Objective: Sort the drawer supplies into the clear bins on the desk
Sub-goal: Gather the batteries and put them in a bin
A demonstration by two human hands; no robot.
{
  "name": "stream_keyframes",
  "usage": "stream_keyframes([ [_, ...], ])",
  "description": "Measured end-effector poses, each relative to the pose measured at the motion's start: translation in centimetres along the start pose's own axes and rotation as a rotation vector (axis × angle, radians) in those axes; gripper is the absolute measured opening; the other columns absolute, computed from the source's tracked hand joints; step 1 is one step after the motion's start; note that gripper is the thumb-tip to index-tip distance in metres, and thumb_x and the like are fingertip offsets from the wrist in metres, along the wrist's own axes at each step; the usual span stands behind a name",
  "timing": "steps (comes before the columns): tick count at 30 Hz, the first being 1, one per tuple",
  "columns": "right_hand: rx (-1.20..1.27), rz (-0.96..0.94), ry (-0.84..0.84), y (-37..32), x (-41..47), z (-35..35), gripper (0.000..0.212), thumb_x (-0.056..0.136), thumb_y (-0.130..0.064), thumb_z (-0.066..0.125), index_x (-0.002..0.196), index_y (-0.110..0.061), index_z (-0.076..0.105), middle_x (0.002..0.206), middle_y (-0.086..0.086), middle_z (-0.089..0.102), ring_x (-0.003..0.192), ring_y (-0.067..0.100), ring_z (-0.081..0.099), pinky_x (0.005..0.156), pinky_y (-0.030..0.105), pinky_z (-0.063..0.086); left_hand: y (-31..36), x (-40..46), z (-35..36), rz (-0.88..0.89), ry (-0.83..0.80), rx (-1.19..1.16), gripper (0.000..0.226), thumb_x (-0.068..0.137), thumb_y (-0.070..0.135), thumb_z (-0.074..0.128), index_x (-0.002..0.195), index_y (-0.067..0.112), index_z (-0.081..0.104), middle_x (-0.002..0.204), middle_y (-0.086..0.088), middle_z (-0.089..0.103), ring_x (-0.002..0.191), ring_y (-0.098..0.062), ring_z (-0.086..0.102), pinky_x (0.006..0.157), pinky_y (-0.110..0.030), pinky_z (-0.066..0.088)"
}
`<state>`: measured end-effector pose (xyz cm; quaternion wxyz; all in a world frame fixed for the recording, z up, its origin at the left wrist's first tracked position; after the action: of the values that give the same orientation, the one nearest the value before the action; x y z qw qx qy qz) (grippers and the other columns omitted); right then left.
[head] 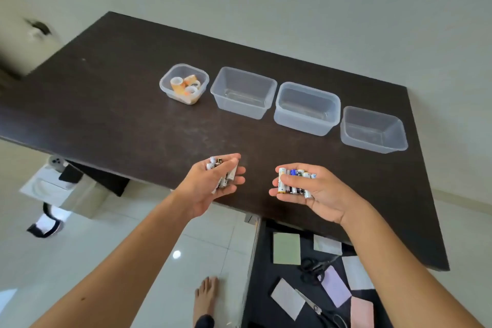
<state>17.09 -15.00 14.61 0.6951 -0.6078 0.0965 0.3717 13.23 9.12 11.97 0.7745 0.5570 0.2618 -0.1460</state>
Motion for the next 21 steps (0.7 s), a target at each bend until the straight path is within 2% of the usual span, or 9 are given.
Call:
stream_keyframes([
  [3,0.007,0.003,0.015,-2.7,3.7,1.9,0.035,0.090,-0.004,0.076,0.124,0.003,0.071,0.107,0.026,0.076,0.104,0.044,0.077,0.081,0.039,0.067,3.2,2.7,-1.6,0.000,0.017,0.009,0.023,0.097,0.030,0.075,0.117,0.018,0.077,0.102,-0.005,0.082,0.083,-0.015,0.080,0.063,-0.023,0.060],
  [7,0.033,-0.007,0.084,-7.2,8.5,3.5,0.031,0.094,-0.003,0.074,0.124,0.002,0.071,0.111,0.026,0.077,0.103,0.041,0.078,0.080,0.037,0.067,8.7,7.7,-2.6,0.009,0.039,0.098,0.021,0.093,0.022,0.080,0.109,0.008,0.077,0.102,-0.014,0.080,0.077,-0.019,0.080,0.062,-0.026,0.063],
  [13,0.183,-0.024,0.191,-13.3,14.9,4.2,0.027,0.094,0.004,0.071,0.121,0.007,0.068,0.116,0.024,0.074,0.094,0.038,0.081,0.077,0.038,0.068,15.9,15.2,-0.5,-0.009,0.011,0.148,0.014,0.098,0.014,0.073,0.101,0.000,0.072,0.092,-0.014,0.075,0.071,-0.018,0.077,0.059,-0.025,0.063],
  [15,0.226,-0.023,0.238,-14.6,16.5,4.1,0.022,0.094,0.006,0.072,0.116,0.006,0.070,0.120,0.022,0.071,0.091,0.033,0.081,0.075,0.038,0.068,17.1,17.5,0.4,-0.049,0.045,0.114,0.013,0.098,0.012,0.073,0.100,-0.001,0.070,0.094,-0.015,0.076,0.073,-0.020,0.077,0.059,-0.026,0.064],
  [18,0.230,-0.003,0.285,-15.7,18.4,3.9,0.019,0.093,0.002,0.075,0.112,0.001,0.070,0.125,0.020,0.067,0.098,0.030,0.079,0.082,0.040,0.068,17.7,20.4,1.3,-0.103,0.054,0.089,0.014,0.098,0.010,0.074,0.101,-0.003,0.067,0.100,-0.018,0.074,0.074,-0.023,0.077,0.060,-0.029,0.066],
  [21,0.210,0.027,0.327,-15.8,19.8,3.6,0.015,0.094,0.000,0.076,0.107,-0.002,0.069,0.123,0.020,0.068,0.090,0.028,0.082,0.084,0.040,0.067,17.3,22.2,1.6,-0.140,0.050,0.103,0.022,0.097,0.012,0.074,0.110,-0.003,0.064,0.105,-0.019,0.071,0.079,-0.025,0.076,0.064,-0.036,0.067],
])
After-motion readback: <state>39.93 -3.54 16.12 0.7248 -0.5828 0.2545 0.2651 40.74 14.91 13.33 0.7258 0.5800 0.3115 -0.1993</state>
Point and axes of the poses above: each hand's wrist, its own x-axis towards the middle knuckle, its own z-axis out of the palm, y = z × x, the point moved 3 cm from there along x, towards the middle knuckle
